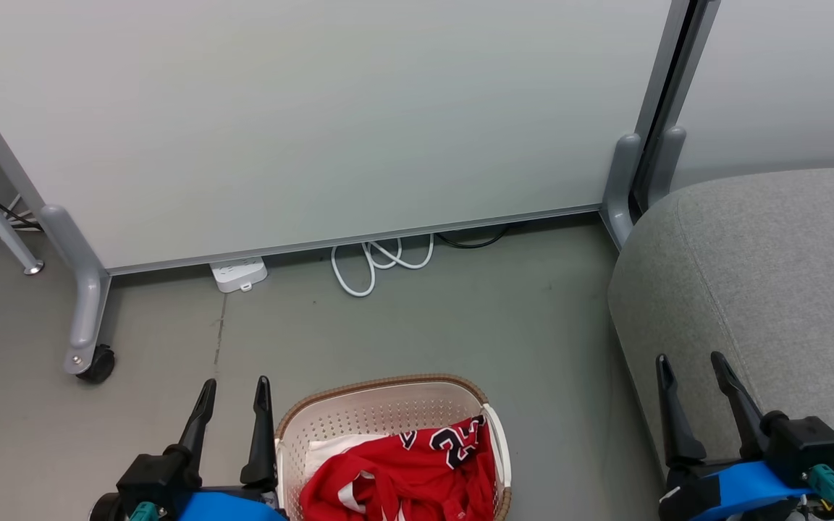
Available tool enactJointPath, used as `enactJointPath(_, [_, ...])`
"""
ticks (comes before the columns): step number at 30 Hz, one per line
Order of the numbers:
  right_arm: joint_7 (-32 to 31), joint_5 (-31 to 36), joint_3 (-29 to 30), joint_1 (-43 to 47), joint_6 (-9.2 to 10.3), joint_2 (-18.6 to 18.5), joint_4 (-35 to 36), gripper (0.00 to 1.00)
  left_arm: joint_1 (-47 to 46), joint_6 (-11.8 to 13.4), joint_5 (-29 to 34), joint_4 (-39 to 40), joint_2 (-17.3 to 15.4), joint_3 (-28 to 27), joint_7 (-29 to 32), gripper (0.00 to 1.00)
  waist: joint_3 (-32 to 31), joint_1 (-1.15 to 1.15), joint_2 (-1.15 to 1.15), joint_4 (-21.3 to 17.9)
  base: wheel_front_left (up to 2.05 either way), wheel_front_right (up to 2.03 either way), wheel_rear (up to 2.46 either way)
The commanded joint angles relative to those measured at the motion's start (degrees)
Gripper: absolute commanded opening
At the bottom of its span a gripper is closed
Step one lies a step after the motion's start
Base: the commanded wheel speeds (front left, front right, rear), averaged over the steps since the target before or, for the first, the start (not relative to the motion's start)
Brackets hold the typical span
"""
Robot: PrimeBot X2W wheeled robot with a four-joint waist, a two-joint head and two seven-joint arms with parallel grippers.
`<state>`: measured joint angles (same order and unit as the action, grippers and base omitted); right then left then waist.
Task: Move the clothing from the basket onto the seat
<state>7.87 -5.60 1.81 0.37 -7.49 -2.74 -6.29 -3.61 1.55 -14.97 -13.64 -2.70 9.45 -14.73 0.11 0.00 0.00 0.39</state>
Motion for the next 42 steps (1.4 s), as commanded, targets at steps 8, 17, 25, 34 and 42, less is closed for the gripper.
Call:
enactJointPath(8, [0.65, 1.18, -0.11, 0.94, 0.01, -0.24, 0.25, 1.0, 0.59, 0.5, 0.68, 0.31, -0.33, -0.13, -0.54, 1.0, -0.29, 0.0, 0.0, 0.06, 0.0, 0.0, 0.0])
enactJointPath(17, [0.76, 1.18, 0.15, 0.91, 0.0, -0.24, 0.08, 1.0, 0.81, 0.68, 0.32, 0.53, -0.32, 0.01, -0.51, 1.0, -0.48, 0.0, 0.0, 0.18, 0.0, 0.0, 0.0])
enactJointPath(25, [0.52, 1.21, -1.03, -1.25, 0.01, -0.23, 1.33, 1.0, 0.13, 0.89, 0.17, -2.0, -0.31, 0.07, -0.5, 1.0, 2.24, 0.0, 0.0, -1.67, 0.0, 0.0, 0.0])
enactJointPath(34, [2.99, -0.43, -5.51, -8.36, 0.01, -0.22, 1.15, 1.0, -6.84, -0.83, 3.02, -11.07, -3.47, 1.75, 1.09, 1.0, 14.05, 0.0, 0.0, -8.8, 0.0, 0.0, 0.0])
enactJointPath(42, [5.88, -2.82, -10.15, -15.7, 0.01, -0.16, -1.1, 1.0, -14.74, -3.36, 7.0, -21.01, -8.77, 4.92, 4.72, 1.0, 25.0, 0.0, 0.0, -16.0, 0.0, 0.0, 0.0])
